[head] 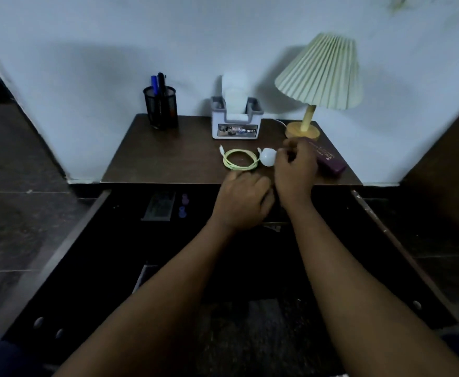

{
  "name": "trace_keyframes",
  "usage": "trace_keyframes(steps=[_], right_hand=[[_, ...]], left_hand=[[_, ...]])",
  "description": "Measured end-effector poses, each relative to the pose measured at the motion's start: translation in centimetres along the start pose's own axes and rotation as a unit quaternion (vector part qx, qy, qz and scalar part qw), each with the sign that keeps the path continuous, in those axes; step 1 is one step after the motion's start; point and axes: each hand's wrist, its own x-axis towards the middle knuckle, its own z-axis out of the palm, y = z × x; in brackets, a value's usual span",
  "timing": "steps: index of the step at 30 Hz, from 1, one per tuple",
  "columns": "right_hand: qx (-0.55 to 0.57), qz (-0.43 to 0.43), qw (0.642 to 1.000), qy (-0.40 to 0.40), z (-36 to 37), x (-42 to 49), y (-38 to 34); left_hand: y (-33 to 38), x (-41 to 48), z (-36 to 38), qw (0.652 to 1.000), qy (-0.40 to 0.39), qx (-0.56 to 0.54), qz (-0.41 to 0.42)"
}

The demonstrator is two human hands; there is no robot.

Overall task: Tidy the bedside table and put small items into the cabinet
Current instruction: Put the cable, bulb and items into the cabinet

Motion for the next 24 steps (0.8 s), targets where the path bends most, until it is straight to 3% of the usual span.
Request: trace_keyframes(steps=[1,3,6,8,11,15,19,22,24], right_hand=[[-0.043,0.008,0.996,-0.079,0.4,0.9,-0.2],[-0.136,-0.012,0.967,-0.213,1.0,1.8,0.0],[-0.259,-0.114,0.913,-0.293,1.5,2.3,1.4],[-0.27,-0.141,0.912,-0.274,1.4,2.1,1.9],[-0.144,-0.115,0.962,-0.2,0.6,0.4,1.9],[-0.034,-0.093,0.989,-0.109,-0.8,-4.4,1.4],[0.022,-0.034,0.999,-0.002,-2.1,-10.8,2.3],[0.036,0.045,0.998,-0.009,-2.5,-14.7,3.8],[0.015,0.099,0.994,-0.041,-2.3,-16.0,4.7]], left_hand=[[-1.0,0.8,-0.3,0.999,-0.02,0.024,-0.039],[-3.0,1.8,-0.3,0.979,-0.136,0.059,-0.14],[-5.2,2.2,0.1,0.938,-0.264,0.04,-0.219],[-5.7,2.8,0.0,0.934,-0.276,0.037,-0.223],[-5.5,3.5,-1.0,0.938,-0.271,0.056,-0.208],[-4.4,2.4,-2.7,0.943,-0.271,0.091,-0.169],[-2.4,-2.6,-4.3,0.976,-0.177,0.038,-0.124],[-2.0,-7.9,-4.9,0.989,-0.142,0.008,-0.045],[-2.8,-11.2,-5.1,0.983,-0.182,0.01,-0.021]])
